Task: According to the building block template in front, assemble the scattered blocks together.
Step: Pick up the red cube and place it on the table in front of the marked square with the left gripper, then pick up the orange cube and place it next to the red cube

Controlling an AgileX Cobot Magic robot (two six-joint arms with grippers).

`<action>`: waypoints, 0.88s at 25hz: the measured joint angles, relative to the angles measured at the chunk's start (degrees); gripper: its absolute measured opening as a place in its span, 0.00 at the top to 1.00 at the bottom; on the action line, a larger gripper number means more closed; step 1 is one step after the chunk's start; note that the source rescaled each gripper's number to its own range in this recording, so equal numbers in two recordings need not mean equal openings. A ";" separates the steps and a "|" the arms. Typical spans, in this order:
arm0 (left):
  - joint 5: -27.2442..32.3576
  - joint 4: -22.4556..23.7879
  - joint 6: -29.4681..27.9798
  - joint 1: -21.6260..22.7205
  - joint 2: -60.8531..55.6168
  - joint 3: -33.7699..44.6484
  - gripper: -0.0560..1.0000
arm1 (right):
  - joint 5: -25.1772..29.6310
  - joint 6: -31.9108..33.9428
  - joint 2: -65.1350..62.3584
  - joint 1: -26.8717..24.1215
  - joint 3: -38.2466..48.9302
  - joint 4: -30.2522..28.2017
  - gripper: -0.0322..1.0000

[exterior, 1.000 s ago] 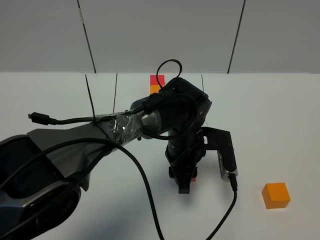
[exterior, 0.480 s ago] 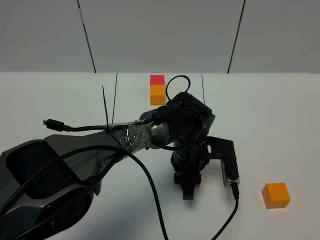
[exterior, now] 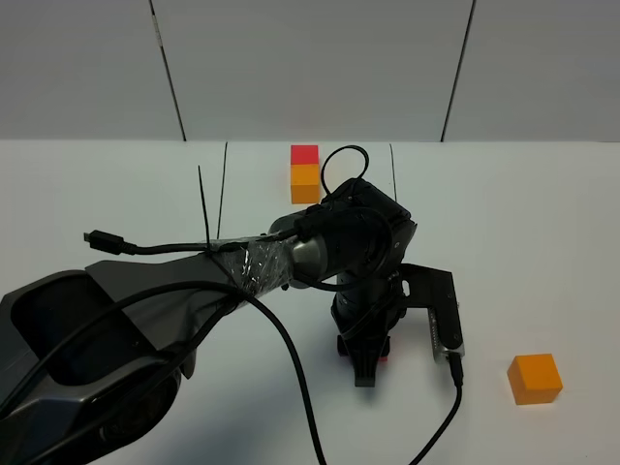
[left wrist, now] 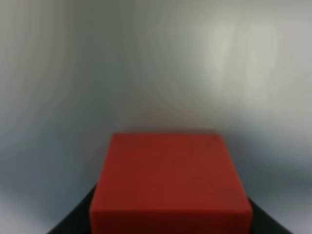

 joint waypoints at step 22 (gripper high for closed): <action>2.28 11.68 -5.36 -4.18 -5.08 -0.96 0.00 | 0.00 0.00 0.00 0.00 0.00 0.00 0.20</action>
